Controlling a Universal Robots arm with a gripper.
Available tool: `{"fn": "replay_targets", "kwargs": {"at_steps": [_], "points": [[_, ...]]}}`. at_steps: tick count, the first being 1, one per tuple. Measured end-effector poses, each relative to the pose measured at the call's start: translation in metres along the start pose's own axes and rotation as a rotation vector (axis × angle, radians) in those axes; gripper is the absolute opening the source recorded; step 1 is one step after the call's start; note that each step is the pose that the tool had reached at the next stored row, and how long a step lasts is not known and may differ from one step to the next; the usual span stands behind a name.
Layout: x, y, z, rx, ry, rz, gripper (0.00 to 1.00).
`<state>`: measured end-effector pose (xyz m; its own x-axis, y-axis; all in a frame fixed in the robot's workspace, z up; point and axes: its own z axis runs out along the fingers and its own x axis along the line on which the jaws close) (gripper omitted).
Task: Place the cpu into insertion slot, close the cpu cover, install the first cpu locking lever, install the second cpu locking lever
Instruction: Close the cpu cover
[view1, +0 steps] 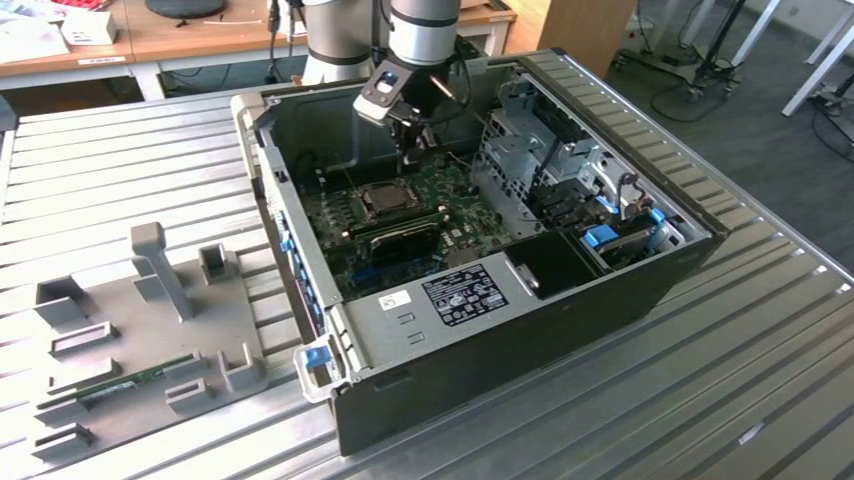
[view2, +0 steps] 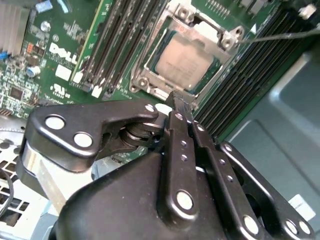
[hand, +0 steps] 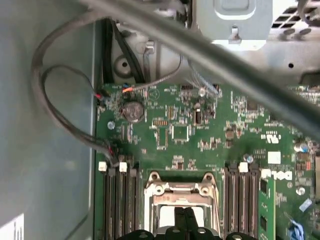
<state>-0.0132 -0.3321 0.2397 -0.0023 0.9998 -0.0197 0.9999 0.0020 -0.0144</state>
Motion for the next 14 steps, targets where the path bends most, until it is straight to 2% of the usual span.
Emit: {"fn": "replay_targets", "kwargs": {"at_steps": [4,14], "points": [[-0.0007,-0.0021,0.0017,-0.0089,-0.0001,-0.018,0.1],[-0.0008,-0.0034,0.0039,-0.0113,-0.0014,-0.133,0.1]]}}
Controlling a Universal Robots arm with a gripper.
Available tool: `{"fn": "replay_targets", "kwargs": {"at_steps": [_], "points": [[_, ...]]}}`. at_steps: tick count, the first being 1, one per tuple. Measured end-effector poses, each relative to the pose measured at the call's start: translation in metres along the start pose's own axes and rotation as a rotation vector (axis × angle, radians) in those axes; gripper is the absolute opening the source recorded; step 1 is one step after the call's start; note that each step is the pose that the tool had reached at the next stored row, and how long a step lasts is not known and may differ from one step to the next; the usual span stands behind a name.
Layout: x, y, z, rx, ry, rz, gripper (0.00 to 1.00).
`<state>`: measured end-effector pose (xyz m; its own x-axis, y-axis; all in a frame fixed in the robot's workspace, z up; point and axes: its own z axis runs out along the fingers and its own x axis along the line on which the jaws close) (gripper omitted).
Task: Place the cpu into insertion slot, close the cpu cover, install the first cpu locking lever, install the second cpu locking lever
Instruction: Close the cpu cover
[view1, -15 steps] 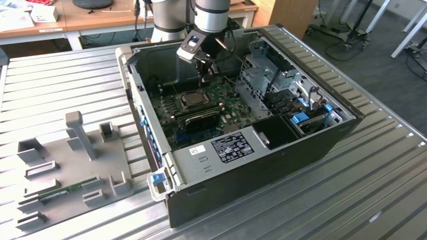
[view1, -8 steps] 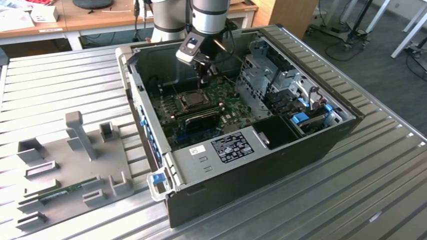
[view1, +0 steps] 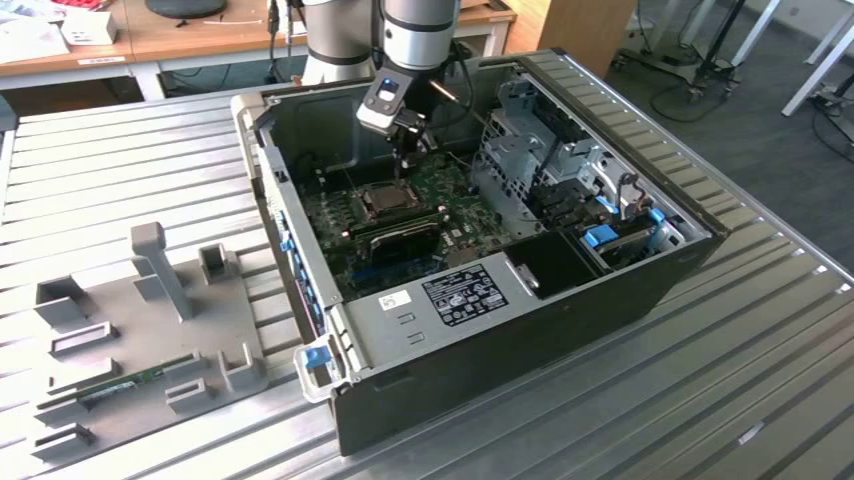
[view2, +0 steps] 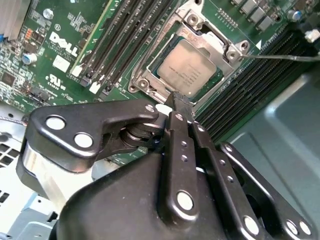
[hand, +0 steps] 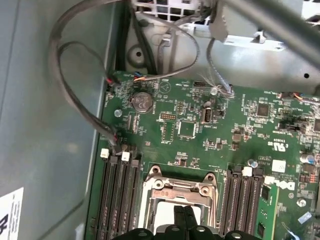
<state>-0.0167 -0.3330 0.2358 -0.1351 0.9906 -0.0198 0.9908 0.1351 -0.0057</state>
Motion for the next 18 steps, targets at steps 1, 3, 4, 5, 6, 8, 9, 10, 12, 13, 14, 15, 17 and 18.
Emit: {"fn": "replay_targets", "kwargs": {"at_steps": [1,3,4,5,6,8,9,10,12,13,14,15,17,18], "points": [[0.0,-0.0003,0.0,0.0,-0.0001,-0.004,0.1],[0.0,-0.0003,0.0,-0.0001,-0.0002,-0.005,0.1],[0.0,-0.0003,0.0,-0.0001,-0.0001,-0.005,0.1],[0.0,-0.0004,0.0001,-0.0001,-0.0001,-0.005,0.1],[0.0,-0.0004,0.0001,-0.0001,-0.0001,-0.005,0.1],[0.0,-0.0004,0.0001,-0.0002,-0.0002,-0.008,0.1],[0.0001,-0.0006,0.0001,-0.0003,-0.0002,-0.016,0.1],[0.0001,-0.0006,0.0001,-0.0006,-0.0002,-0.025,0.1],[0.0001,-0.0006,0.0001,-0.001,-0.0003,-0.049,0.1],[0.0001,-0.0006,0.0001,-0.0013,-0.0003,-0.063,0.1],[0.0001,-0.0006,0.0001,-0.0017,-0.0004,-0.079,0.1],[0.0001,-0.0006,0.0001,-0.002,-0.0005,-0.097,0.1],[0.0001,-0.0006,0.0001,-0.0026,-0.0008,-0.13,0.1],[0.0001,-0.0006,0.0001,-0.0028,-0.0009,-0.138,0.1]]}}
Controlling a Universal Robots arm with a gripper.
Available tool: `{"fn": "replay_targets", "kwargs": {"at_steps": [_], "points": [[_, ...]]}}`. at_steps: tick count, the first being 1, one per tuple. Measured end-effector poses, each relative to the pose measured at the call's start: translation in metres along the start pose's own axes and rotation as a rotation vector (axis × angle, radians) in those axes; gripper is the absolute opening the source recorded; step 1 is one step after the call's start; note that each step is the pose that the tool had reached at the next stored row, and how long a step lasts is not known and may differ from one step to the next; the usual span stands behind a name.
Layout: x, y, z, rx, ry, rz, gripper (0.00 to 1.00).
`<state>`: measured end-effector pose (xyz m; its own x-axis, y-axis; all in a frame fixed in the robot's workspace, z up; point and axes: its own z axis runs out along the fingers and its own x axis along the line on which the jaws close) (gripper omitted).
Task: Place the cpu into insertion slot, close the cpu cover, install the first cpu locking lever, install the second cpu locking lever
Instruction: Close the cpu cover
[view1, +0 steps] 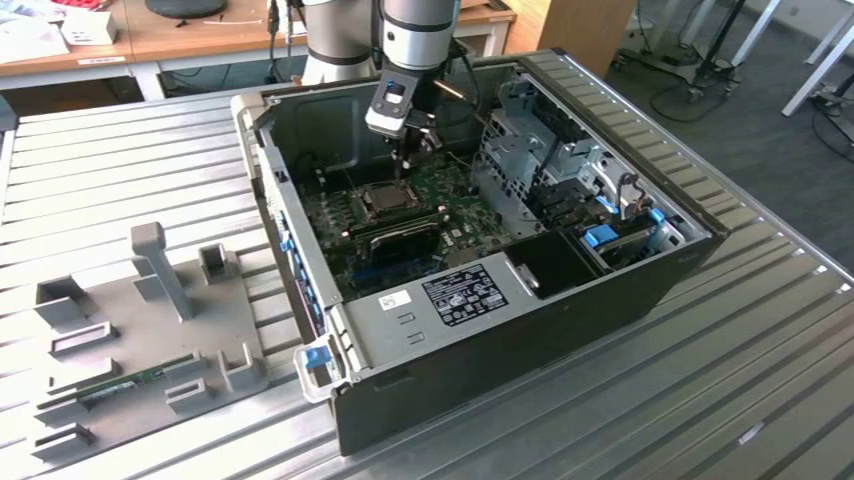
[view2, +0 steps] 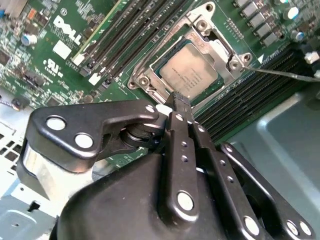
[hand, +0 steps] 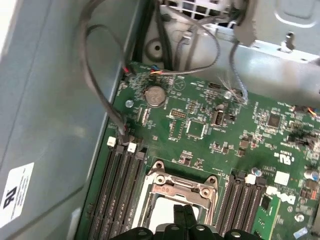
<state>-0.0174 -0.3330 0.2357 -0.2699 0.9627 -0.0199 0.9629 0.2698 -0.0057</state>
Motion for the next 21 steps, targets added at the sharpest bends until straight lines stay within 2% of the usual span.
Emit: {"fn": "replay_targets", "kwargs": {"at_steps": [9,16,21], "points": [[0.0,0.0,0.0,-0.0001,-0.0001,-0.008,0.1],[0.0,0.0,0.0,-0.0021,-0.0002,-0.099,0.1],[0.0,0.0,0.0,-0.0022,-0.0003,-0.102,0.1]]}}
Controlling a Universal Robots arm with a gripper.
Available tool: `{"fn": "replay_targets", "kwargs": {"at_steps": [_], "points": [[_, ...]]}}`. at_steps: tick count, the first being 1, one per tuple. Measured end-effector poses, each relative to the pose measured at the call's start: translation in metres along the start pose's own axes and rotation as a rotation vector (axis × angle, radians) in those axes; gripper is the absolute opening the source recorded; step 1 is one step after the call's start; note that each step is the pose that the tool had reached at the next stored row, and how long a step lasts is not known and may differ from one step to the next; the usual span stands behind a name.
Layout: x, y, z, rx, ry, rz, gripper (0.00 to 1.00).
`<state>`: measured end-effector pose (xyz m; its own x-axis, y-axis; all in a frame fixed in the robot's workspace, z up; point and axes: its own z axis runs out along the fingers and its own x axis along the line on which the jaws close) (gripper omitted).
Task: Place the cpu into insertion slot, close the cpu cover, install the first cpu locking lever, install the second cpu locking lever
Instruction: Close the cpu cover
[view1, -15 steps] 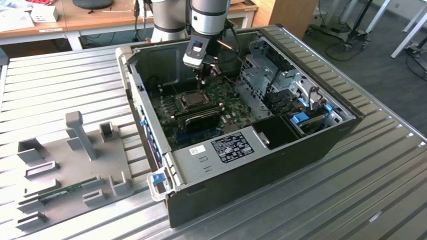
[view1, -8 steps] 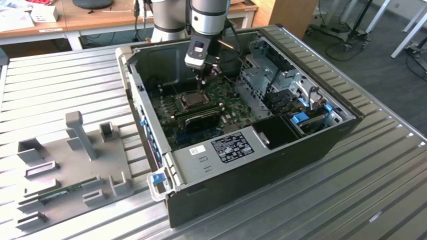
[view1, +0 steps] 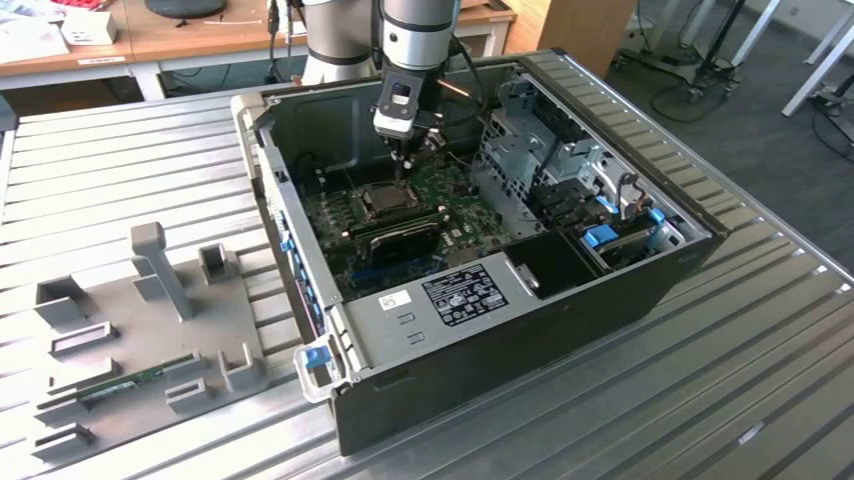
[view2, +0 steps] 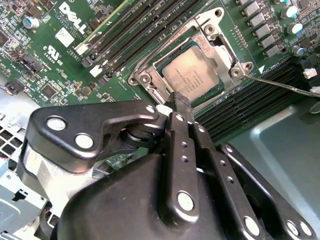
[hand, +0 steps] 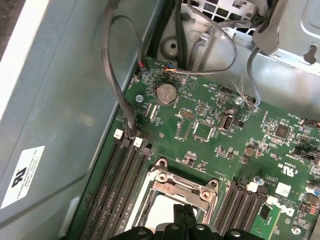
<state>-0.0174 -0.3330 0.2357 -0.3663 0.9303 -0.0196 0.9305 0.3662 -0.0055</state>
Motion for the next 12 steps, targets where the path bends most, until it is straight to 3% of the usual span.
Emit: {"fn": "replay_targets", "kwargs": {"at_steps": [4,12], "points": [[0.0,0.0,0.0,-0.0006,0.0003,-0.02,0.1],[0.0,0.0,0.0,-0.0034,0.0008,-0.144,0.1]]}}
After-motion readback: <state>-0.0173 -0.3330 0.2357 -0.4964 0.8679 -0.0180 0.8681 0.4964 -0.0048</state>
